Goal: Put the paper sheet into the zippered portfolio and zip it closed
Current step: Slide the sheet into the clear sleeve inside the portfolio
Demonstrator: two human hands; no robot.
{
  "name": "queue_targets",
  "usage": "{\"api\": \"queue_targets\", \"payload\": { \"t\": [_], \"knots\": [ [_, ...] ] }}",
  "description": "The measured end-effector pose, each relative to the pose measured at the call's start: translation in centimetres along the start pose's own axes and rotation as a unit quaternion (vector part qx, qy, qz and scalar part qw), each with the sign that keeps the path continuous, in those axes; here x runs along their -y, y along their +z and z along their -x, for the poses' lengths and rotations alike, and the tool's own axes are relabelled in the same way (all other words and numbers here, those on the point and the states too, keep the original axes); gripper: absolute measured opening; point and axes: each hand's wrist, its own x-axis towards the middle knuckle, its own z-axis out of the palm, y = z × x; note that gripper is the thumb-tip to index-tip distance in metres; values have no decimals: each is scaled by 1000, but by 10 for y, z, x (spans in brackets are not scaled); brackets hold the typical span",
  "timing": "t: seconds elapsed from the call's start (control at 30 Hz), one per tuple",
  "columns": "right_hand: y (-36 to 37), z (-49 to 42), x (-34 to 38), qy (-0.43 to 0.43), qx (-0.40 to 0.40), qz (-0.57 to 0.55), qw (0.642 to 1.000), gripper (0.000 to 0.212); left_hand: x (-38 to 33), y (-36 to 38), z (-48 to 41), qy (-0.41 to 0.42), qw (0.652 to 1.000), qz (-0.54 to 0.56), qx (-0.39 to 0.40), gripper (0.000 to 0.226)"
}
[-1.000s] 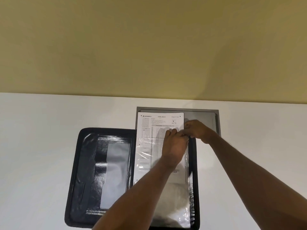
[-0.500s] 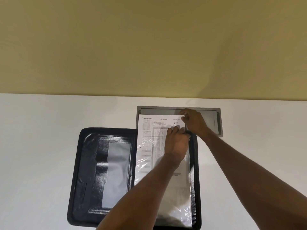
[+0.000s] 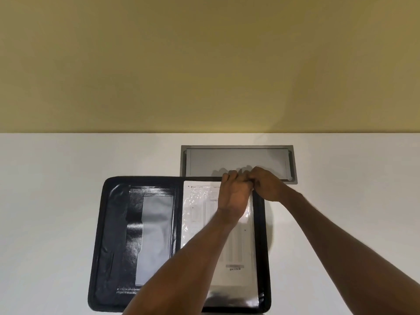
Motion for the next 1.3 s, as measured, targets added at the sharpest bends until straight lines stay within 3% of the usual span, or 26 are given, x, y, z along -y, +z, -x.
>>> {"api": "queue_targets", "payload": {
  "t": [0.2,0.37,0.5,0.67,0.8,0.97,1.1,1.3],
  "knots": [
    [-1,19,4,28,54,-131,990,32,5,-4,1,39,999,15,-7,12],
    [12,23,4,12,-23,-167,986,41,11,4,-1,2,993,119,1,6],
    [19,21,8,18,-77,-167,983,22,24,-8,-5,-8,970,238,56,10],
    [26,15,5,52,-128,-143,980,17,49,-26,-4,95,973,195,85,44],
    [24,15,12,42,-153,-105,982,11,67,-31,-1,130,977,144,89,50],
    [22,22,12,54,-160,-63,984,7,93,-39,1,106,989,78,73,37],
    [23,29,10,41,-171,-25,984,7,123,-46,10,118,986,-24,114,21],
    [27,32,9,-38,-195,-28,980,8,140,-50,16,125,986,-19,110,16]
  ]
}}
